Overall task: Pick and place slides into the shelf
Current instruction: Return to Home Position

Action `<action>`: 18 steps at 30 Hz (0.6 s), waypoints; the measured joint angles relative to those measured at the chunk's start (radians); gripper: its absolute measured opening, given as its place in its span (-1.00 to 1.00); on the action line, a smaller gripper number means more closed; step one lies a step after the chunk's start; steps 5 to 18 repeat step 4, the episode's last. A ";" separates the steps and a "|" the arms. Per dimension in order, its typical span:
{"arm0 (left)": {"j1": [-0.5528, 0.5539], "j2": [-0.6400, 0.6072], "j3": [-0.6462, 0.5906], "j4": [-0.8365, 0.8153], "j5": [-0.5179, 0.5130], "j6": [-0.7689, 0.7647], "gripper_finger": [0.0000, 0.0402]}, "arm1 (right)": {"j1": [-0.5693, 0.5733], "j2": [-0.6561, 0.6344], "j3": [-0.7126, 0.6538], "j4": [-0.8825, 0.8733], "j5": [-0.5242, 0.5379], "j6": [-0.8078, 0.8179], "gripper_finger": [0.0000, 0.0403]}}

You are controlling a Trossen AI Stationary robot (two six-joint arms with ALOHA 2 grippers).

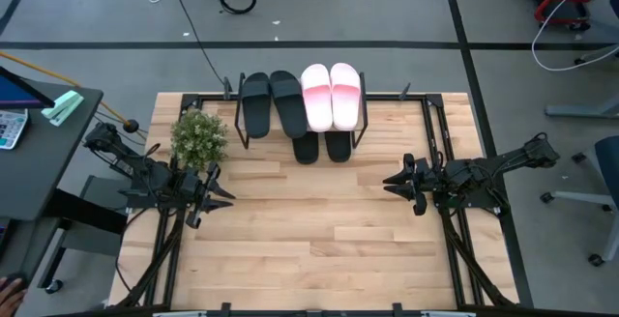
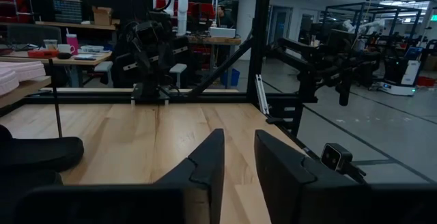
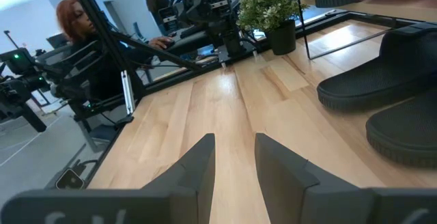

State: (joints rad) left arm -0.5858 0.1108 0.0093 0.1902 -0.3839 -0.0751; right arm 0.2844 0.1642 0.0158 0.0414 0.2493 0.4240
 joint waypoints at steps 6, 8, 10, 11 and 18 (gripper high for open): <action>0.000 0.000 0.000 0.000 0.000 0.000 -0.54 | 0.000 0.000 0.000 0.000 0.000 0.000 -0.46; 0.000 0.000 0.000 0.000 0.000 0.000 -0.54 | 0.000 0.000 0.000 0.000 0.000 0.000 -0.46; 0.000 0.000 0.000 0.000 0.000 0.000 -0.54 | 0.000 0.000 0.000 0.000 0.000 0.000 -0.46; 0.000 0.000 0.000 0.000 0.000 0.000 -0.54 | 0.000 0.000 0.000 0.000 0.000 0.000 -0.46; 0.000 0.000 0.000 0.000 0.000 0.000 -0.54 | 0.000 0.000 0.000 0.000 0.000 0.000 -0.46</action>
